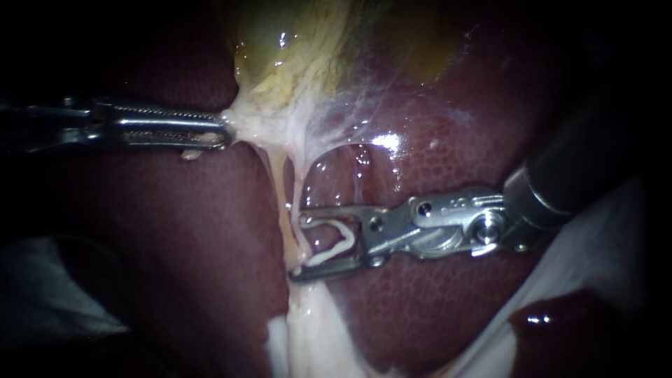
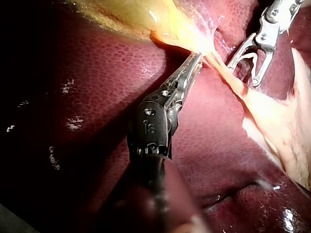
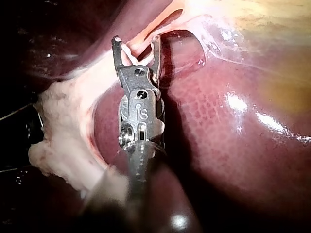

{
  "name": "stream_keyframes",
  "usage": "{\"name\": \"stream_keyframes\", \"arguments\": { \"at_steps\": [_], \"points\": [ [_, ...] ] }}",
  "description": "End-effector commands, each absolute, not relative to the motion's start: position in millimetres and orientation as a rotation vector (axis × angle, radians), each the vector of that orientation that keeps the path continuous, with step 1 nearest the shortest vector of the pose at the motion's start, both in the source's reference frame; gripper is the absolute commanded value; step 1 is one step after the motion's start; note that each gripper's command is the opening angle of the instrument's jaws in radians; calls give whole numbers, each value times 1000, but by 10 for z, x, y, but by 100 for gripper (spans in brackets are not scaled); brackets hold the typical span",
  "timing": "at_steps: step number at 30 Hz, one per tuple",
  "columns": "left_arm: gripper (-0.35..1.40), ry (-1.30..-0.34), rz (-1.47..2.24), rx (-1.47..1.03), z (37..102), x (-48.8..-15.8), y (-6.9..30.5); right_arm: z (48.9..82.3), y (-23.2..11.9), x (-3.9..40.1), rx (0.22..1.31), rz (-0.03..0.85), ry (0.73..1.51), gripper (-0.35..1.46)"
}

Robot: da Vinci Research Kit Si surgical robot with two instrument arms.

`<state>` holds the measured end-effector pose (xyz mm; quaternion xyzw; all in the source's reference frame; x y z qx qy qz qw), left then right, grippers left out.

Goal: Clipping first clip left tube

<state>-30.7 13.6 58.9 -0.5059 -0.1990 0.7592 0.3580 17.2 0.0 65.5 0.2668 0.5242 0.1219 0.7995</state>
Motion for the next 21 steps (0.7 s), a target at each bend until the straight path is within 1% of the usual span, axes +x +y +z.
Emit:
{"name": "stream_keyframes", "arguments": {
  "at_steps": [1, 10, 21],
  "points": [
    [-35, -515, 1959, -1307, 589, -307, 136, 652, 1, 169, 575, 261, 1127, 50],
    [-35, -515, 1959, -1308, 589, -306, 136, 641, 6, 142, 579, 262, 1127, 50],
    [-35, -515, 1959, -1308, 589, -306, 136, 641, 6, 138, 580, 260, 1128, 50]
  ]
}}
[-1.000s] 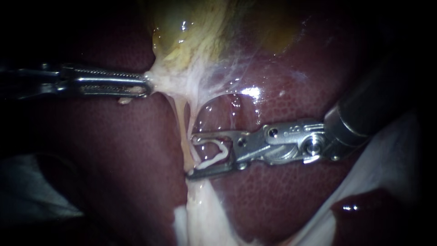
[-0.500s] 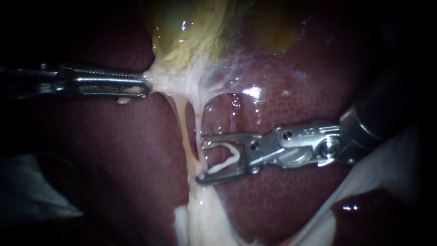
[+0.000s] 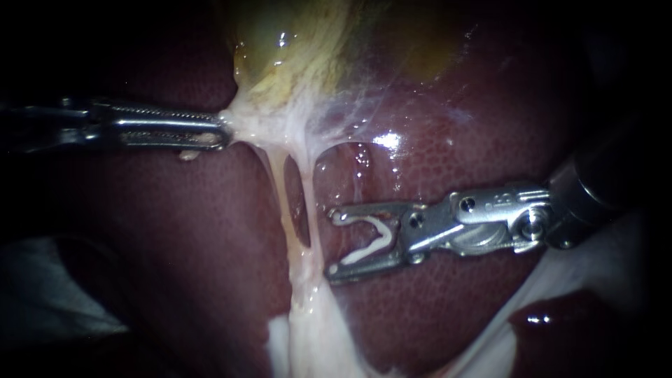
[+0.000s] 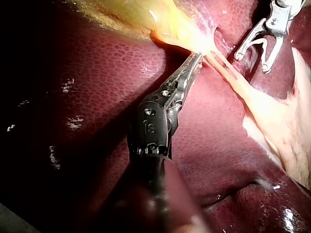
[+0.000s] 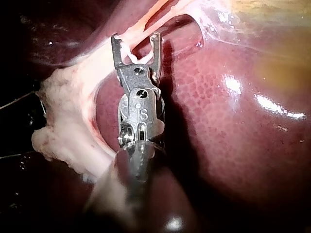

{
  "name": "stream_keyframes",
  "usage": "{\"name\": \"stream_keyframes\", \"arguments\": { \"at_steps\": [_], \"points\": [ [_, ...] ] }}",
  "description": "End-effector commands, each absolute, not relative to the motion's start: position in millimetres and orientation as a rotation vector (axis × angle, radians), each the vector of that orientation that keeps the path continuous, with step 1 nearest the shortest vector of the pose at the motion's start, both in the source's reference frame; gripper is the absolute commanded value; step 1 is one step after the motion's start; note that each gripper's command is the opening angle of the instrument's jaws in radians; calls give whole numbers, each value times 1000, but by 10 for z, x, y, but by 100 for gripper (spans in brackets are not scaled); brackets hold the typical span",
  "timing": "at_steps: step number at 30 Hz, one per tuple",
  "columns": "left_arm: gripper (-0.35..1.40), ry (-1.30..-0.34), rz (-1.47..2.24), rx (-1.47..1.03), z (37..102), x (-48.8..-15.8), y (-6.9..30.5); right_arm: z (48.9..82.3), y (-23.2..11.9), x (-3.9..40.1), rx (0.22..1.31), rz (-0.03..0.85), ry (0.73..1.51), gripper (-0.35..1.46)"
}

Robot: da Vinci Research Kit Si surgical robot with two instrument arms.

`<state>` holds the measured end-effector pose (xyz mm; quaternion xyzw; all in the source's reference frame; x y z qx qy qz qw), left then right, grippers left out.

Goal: Clipping first clip left tube

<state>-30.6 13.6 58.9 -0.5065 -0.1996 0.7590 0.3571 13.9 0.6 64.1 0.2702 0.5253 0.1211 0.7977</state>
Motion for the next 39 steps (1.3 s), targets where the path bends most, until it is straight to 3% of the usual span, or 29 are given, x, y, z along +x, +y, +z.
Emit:
{"name": "stream_keyframes", "arguments": {
  "at_steps": [1, 9, 20, 39],
  "points": [
    [-35, -515, 1959, -1308, 589, -306, 136, 640, 7, 138, 584, 265, 1126, 50],
    [-35, -515, 1959, -1308, 588, -306, 136, 629, 10, 136, 646, 332, 1151, 50],
    [-35, -515, 1959, -1307, 589, -307, 136, 623, 11, 152, 832, 434, 1196, 50],
    [-35, -514, 1959, -1307, 589, -307, 136, 682, 9, 169, 817, 439, 1196, 50]
  ]
}}
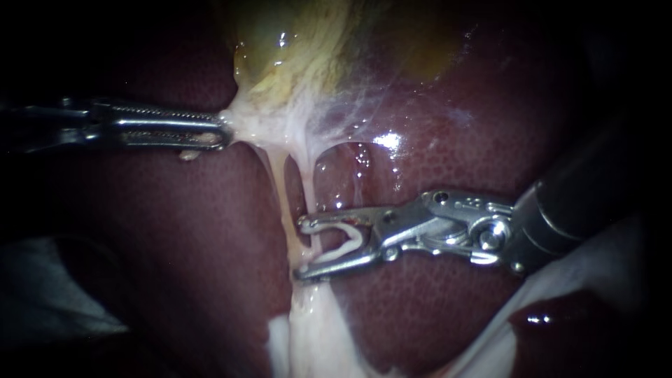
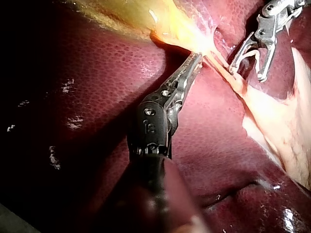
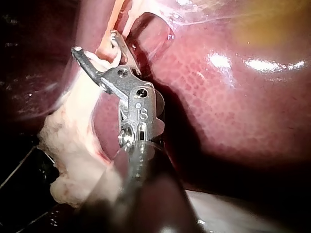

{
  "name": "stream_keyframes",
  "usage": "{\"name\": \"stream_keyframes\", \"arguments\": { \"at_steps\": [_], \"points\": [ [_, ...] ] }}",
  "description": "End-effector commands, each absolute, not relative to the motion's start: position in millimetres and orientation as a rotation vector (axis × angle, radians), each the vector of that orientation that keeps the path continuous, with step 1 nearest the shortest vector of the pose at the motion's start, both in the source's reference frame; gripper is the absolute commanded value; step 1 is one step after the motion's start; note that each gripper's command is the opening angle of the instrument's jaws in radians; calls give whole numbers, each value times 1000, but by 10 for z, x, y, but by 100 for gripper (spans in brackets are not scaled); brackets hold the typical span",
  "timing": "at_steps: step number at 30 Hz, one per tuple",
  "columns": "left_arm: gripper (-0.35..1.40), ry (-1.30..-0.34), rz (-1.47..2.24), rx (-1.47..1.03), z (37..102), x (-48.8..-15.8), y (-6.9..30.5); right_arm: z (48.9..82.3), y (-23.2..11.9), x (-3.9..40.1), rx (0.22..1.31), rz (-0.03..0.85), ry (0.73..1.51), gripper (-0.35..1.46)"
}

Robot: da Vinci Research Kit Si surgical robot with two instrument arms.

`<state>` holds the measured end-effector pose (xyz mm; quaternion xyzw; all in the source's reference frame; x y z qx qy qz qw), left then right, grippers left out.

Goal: Clipping first clip left tube

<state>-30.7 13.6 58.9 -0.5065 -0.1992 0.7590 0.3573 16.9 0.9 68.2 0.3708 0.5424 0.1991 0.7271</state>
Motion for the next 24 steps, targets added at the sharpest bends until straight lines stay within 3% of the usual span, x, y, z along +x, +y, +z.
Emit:
{"name": "stream_keyframes", "arguments": {
  "at_steps": [1, 24],
  "points": [
    [-35, -514, 1959, -1307, 589, -307, 136, 684, 9, 169, 816, 439, 1196, 50],
    [-35, -514, 1959, -1307, 589, -307, 135, 702, 5, 183, 837, 402, 1203, 50]
  ]
}}
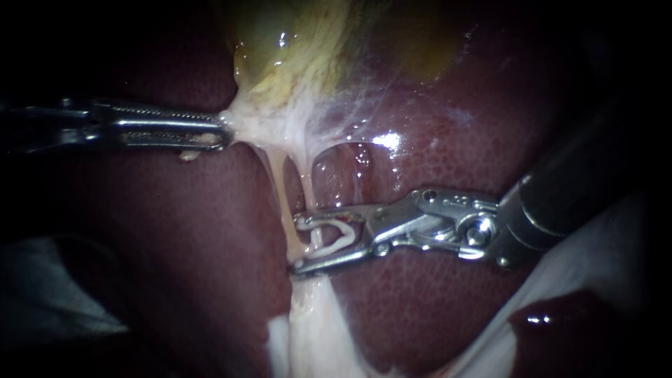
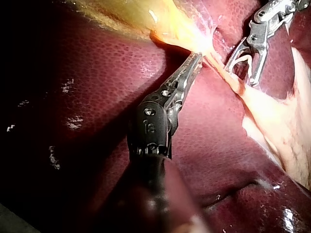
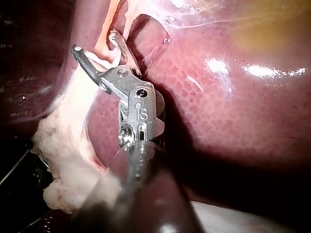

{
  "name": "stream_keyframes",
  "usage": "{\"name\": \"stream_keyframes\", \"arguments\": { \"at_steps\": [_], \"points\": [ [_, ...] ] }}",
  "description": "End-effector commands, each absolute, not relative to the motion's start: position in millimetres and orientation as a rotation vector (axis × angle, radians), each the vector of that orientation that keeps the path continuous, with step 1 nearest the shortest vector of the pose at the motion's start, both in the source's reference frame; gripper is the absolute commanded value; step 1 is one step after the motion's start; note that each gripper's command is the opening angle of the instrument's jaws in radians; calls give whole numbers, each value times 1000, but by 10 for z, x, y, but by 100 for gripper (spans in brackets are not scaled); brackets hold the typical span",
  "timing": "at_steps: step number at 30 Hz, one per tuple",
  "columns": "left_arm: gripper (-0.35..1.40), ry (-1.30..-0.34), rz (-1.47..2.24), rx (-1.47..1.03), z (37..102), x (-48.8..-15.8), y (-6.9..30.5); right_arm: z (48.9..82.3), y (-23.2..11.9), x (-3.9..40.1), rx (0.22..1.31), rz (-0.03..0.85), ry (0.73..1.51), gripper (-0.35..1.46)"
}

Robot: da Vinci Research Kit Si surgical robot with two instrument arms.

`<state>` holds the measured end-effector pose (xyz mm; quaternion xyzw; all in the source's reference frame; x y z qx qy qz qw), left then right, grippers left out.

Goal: Clipping first clip left tube

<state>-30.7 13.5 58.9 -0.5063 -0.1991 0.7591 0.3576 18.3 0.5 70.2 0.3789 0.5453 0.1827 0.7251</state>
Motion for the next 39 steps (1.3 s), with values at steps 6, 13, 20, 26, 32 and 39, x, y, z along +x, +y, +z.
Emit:
{"name": "stream_keyframes", "arguments": {
  "at_steps": [6, 13, 20, 26, 32, 39],
  "points": [
    [-35, -514, 1959, -1307, 589, -308, 135, 706, -3, 194, 845, 384, 1218, 50],
    [-35, -513, 1959, -1307, 589, -308, 136, 705, -12, 206, 855, 365, 1235, 50],
    [-35, -513, 1959, -1307, 589, -309, 136, 703, -14, 216, 861, 361, 1257, 50],
    [-35, -512, 1958, -1306, 589, -310, 136, 704, -19, 225, 865, 352, 1264, 50],
    [-35, -512, 1958, -1306, 589, -310, 136, 704, -17, 236, 863, 354, 1264, 50],
    [-35, -512, 1958, -1306, 589, -310, 136, 705, -15, 244, 862, 356, 1264, 49]
  ]
}}
